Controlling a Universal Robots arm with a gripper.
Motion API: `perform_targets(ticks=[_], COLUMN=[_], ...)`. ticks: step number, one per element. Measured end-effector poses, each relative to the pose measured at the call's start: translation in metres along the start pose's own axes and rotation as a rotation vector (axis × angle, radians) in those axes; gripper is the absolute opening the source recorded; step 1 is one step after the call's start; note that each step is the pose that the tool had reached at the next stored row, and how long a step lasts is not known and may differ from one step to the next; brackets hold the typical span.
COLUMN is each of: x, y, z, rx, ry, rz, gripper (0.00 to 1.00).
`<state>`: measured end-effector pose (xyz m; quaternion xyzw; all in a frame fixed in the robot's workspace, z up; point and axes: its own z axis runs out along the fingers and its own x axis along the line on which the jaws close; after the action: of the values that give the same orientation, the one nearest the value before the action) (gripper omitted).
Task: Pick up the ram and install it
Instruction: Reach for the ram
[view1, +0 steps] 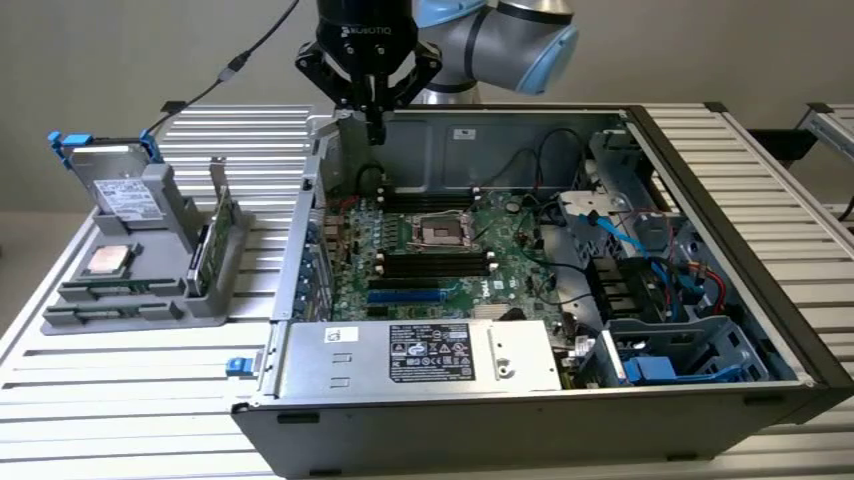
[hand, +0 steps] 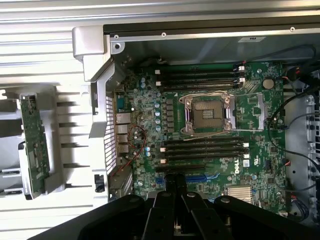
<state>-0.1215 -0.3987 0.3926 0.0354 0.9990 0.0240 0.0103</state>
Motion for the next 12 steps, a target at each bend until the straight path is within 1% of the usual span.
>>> perform_targets(ticks=[2, 7, 9, 12], x=[0.003, 0.021, 0.026, 0.032], y=[-0.0002, -0.0010, -0.0012, -0.0014], z=[0.0000, 0.0002, 0.0003, 0.0004], rx=[0.0001, -0.0001, -0.0001, -0.0001], ry=[0.0000, -0.0001, -0.0001, -0.0001], rz=[0.000, 0.000, 0.000, 0.000], gripper=[0.10, 0.10, 0.10, 0.10])
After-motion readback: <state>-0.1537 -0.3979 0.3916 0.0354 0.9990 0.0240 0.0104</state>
